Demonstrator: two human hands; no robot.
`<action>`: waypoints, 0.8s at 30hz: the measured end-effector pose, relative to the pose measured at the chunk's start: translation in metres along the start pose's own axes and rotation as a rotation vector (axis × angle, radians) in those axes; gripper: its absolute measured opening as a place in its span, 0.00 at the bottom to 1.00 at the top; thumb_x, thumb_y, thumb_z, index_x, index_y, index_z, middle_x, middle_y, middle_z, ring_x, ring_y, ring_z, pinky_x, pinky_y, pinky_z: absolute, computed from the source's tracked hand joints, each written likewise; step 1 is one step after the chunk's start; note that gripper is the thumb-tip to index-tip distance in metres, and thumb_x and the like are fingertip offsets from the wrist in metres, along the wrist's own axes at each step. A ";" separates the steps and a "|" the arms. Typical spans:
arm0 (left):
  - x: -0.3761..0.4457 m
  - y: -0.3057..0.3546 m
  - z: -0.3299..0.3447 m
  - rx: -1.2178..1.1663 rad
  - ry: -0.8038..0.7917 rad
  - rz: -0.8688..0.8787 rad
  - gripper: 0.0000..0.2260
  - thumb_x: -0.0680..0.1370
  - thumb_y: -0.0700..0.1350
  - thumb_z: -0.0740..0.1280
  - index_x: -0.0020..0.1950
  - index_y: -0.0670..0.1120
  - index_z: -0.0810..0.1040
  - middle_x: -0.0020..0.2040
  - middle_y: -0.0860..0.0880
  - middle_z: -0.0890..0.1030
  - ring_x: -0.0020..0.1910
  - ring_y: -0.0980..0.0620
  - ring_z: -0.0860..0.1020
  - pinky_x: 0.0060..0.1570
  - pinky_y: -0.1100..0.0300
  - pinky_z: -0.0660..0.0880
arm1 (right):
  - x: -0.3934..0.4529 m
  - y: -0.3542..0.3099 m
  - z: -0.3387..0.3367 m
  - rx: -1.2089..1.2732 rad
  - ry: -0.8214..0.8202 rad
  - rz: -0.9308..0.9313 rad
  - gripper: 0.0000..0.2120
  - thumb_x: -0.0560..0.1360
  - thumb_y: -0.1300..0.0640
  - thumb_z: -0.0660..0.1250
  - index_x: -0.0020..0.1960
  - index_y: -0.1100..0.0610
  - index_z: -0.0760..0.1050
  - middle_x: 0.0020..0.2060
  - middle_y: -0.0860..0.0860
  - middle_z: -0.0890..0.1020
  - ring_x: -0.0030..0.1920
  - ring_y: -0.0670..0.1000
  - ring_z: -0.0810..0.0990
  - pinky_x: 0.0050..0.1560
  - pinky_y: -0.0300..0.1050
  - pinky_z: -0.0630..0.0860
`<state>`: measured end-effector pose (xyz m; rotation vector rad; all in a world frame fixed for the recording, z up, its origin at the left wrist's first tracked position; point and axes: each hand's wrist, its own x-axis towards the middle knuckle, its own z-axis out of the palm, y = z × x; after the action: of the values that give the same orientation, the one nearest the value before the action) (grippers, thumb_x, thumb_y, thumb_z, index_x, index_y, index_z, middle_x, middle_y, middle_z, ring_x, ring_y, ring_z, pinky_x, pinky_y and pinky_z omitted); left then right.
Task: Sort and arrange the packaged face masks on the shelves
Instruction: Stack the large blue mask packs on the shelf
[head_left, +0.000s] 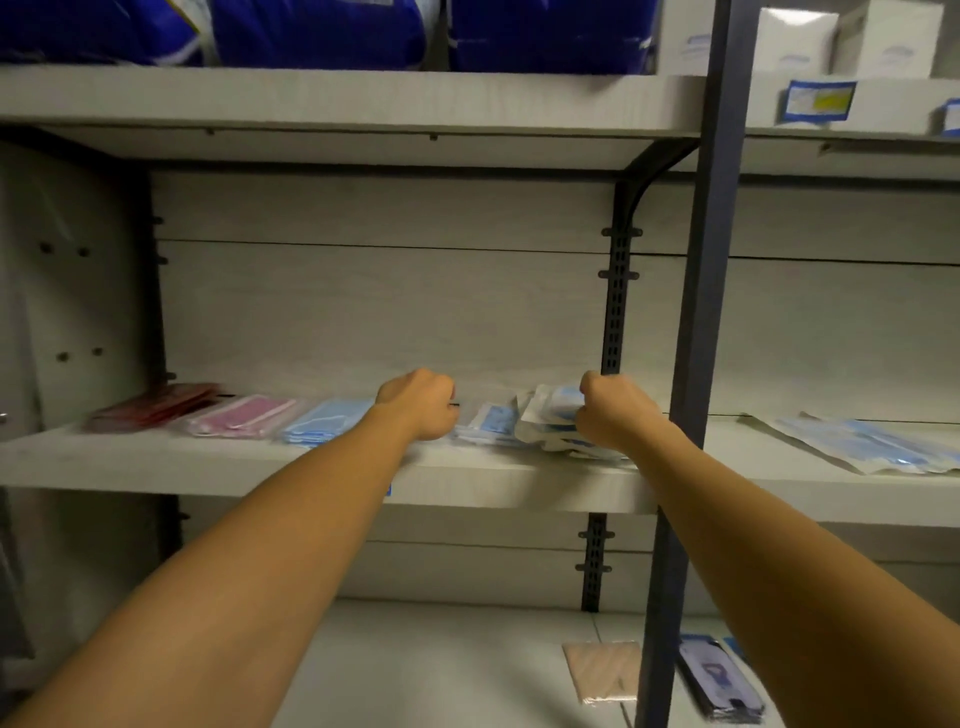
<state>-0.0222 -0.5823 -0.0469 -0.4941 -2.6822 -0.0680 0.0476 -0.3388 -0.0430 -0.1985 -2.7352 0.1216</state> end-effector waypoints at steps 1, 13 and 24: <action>-0.004 0.004 -0.001 0.009 0.000 -0.009 0.14 0.80 0.49 0.61 0.63 0.47 0.78 0.63 0.44 0.79 0.57 0.40 0.79 0.54 0.52 0.78 | -0.004 0.004 0.001 0.012 -0.009 -0.010 0.21 0.79 0.58 0.65 0.70 0.62 0.67 0.62 0.60 0.76 0.59 0.61 0.77 0.59 0.55 0.78; -0.062 0.056 -0.011 0.023 -0.007 -0.067 0.15 0.80 0.49 0.61 0.65 0.49 0.76 0.63 0.45 0.78 0.57 0.42 0.78 0.53 0.51 0.77 | -0.056 0.034 0.000 0.110 0.050 -0.125 0.18 0.79 0.62 0.61 0.68 0.62 0.67 0.62 0.60 0.75 0.57 0.61 0.77 0.50 0.53 0.76; -0.094 0.089 -0.014 0.000 -0.022 0.024 0.15 0.80 0.48 0.60 0.66 0.48 0.76 0.62 0.45 0.78 0.56 0.42 0.78 0.54 0.48 0.79 | -0.102 0.045 -0.012 0.090 0.001 -0.061 0.17 0.77 0.61 0.64 0.65 0.59 0.70 0.58 0.57 0.76 0.54 0.58 0.77 0.54 0.53 0.79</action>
<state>0.0942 -0.5320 -0.0740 -0.5294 -2.6969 -0.0558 0.1511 -0.3101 -0.0753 -0.0897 -2.7242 0.2264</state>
